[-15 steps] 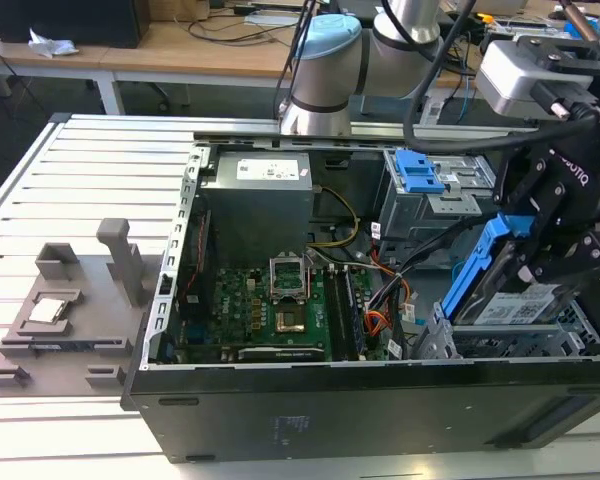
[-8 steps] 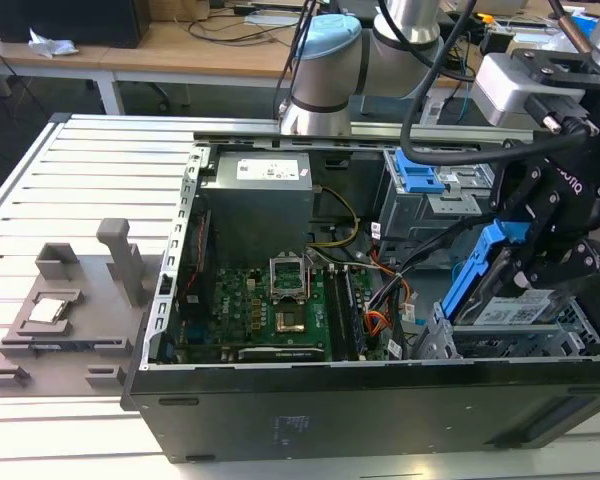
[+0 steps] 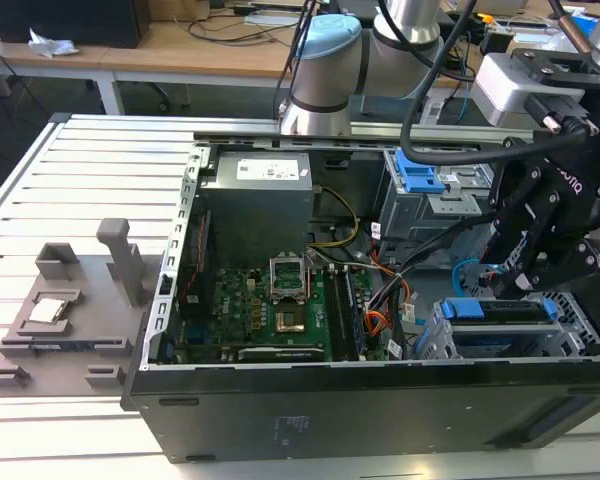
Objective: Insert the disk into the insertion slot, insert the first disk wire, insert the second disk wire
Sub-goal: 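Insert the disk into the insertion slot, then insert the first disk wire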
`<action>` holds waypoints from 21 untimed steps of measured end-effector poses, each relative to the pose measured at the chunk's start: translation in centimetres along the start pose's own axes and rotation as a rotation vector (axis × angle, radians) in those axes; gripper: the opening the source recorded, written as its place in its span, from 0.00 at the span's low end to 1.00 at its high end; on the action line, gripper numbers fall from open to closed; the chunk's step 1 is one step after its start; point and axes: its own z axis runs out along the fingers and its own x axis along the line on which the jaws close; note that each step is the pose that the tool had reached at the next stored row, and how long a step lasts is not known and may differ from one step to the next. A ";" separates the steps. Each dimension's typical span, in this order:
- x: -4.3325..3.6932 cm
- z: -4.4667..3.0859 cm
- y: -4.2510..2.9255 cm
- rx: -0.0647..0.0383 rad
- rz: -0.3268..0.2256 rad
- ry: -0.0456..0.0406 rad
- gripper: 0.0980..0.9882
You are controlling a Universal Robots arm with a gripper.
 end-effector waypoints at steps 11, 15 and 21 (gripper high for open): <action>0.00 0.01 0.00 0.000 0.000 0.0000 0.01; 0.00 0.03 -0.28 0.000 0.000 -0.0004 0.01; -0.11 -0.14 -4.07 -0.005 0.000 0.0000 0.01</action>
